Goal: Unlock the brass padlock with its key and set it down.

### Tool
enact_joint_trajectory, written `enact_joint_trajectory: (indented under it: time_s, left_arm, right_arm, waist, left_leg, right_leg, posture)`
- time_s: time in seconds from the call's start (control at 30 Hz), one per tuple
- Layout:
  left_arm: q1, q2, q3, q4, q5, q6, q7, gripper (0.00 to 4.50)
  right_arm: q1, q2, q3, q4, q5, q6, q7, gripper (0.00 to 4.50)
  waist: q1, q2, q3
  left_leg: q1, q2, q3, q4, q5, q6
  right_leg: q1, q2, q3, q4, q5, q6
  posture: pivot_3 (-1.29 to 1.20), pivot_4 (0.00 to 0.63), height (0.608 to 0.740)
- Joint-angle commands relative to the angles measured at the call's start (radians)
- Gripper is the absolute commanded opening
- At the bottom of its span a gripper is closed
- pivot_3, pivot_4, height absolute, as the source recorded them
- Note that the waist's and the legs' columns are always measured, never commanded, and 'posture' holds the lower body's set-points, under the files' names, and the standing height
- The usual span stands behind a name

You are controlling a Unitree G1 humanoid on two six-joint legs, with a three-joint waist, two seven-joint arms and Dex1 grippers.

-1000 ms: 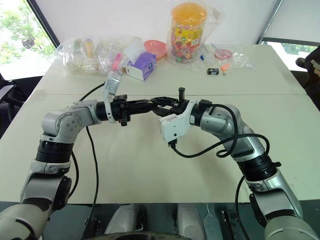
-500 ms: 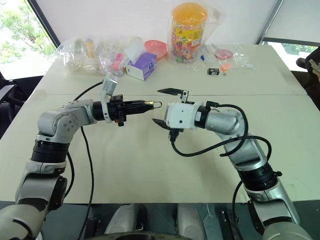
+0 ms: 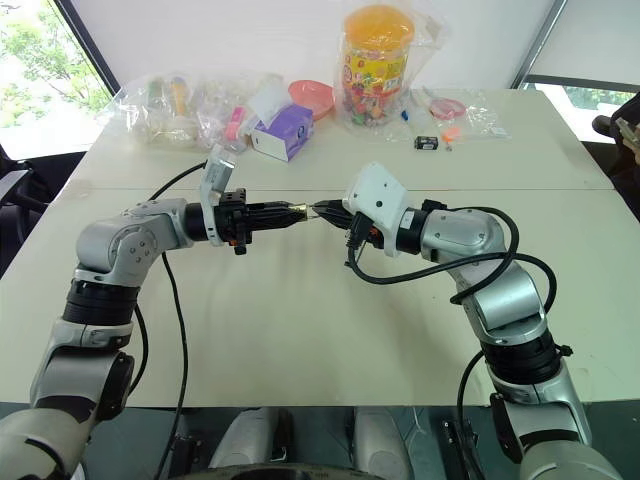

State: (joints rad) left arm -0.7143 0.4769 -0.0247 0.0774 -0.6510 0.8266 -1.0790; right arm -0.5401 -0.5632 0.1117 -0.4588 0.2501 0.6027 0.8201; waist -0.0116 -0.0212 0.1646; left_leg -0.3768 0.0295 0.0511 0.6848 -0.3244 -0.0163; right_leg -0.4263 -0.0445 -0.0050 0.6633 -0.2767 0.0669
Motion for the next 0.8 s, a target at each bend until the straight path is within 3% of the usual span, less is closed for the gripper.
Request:
enact_joint_trajectory:
  time_s: [0.03,0.8]
  left_arm:
    - [-0.023,0.012,0.011,-0.036,-0.028,0.012,-0.023,0.0]
    - [-0.015,0.032,0.014,-0.084,-0.058,0.056,-0.053,0.0]
  right_arm:
    - [-0.003,-0.01,0.004,-0.032,-0.004,-0.018,-0.015,0.03]
    - [0.016,-0.033,0.03,0.015,-0.037,-0.075,-0.023,0.03]
  waist:
    - [0.0,0.0,0.0]
    - [0.0,0.0,0.0]
  left_leg:
    - [0.0,0.0,0.0,0.0,0.0,0.0]
    - [0.0,0.0,0.0,0.0,0.0,0.0]
  right_leg:
    - [0.0,0.0,0.0,0.0,0.0,0.0]
    - [0.0,0.0,0.0,0.0,0.0,0.0]
  posture:
    - [0.0,0.15,0.74]
    - [0.0,0.15,0.74]
